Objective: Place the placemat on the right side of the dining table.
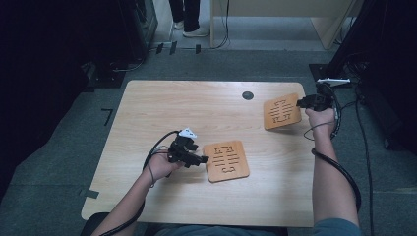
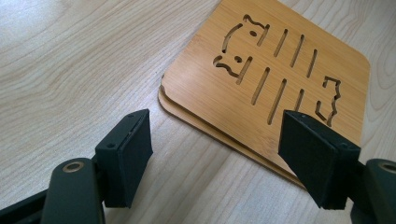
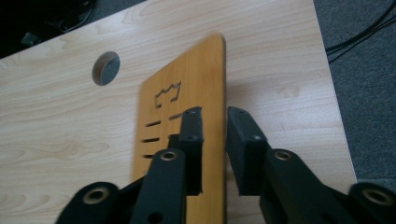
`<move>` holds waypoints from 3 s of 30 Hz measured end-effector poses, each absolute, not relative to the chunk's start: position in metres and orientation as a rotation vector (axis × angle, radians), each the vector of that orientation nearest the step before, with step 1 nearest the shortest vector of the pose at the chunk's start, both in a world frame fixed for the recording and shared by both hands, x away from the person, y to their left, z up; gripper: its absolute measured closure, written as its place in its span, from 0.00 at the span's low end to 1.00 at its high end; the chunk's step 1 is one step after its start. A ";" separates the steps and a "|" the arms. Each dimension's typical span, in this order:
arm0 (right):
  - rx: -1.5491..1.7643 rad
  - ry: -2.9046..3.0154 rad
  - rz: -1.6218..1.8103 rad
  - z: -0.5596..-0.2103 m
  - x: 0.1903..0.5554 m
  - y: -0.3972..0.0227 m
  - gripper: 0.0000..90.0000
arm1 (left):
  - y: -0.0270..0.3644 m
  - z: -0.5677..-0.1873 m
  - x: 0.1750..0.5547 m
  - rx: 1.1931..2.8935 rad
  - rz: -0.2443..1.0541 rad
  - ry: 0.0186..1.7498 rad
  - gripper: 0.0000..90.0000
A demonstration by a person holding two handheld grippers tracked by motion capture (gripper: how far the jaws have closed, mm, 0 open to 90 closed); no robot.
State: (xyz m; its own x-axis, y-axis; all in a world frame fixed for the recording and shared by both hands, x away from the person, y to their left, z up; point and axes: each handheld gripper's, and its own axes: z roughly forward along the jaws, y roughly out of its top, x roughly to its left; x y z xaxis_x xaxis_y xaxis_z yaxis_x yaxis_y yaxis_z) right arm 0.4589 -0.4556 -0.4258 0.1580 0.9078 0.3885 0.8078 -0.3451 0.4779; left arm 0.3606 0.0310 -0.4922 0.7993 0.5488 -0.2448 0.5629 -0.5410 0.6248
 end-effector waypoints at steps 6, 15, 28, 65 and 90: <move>2.281 1.700 0.921 -0.434 0.459 -0.456 0.89 | 0.031 -0.492 0.361 2.264 -0.024 0.817 0.28; 2.276 1.729 0.909 -0.448 0.458 -0.453 0.89 | 0.031 -0.493 0.362 2.262 -0.016 0.819 0.28; 2.183 1.799 0.887 -0.469 0.455 -0.444 0.82 | 0.030 -0.496 0.364 2.265 0.006 0.816 0.28; 1.971 1.962 0.917 -0.475 0.425 -0.400 0.54 | 0.032 -0.501 0.373 2.271 0.058 0.835 0.28; 1.911 1.981 0.948 -0.483 0.408 -0.373 0.29 | 0.037 -0.500 0.377 2.265 0.085 0.842 0.28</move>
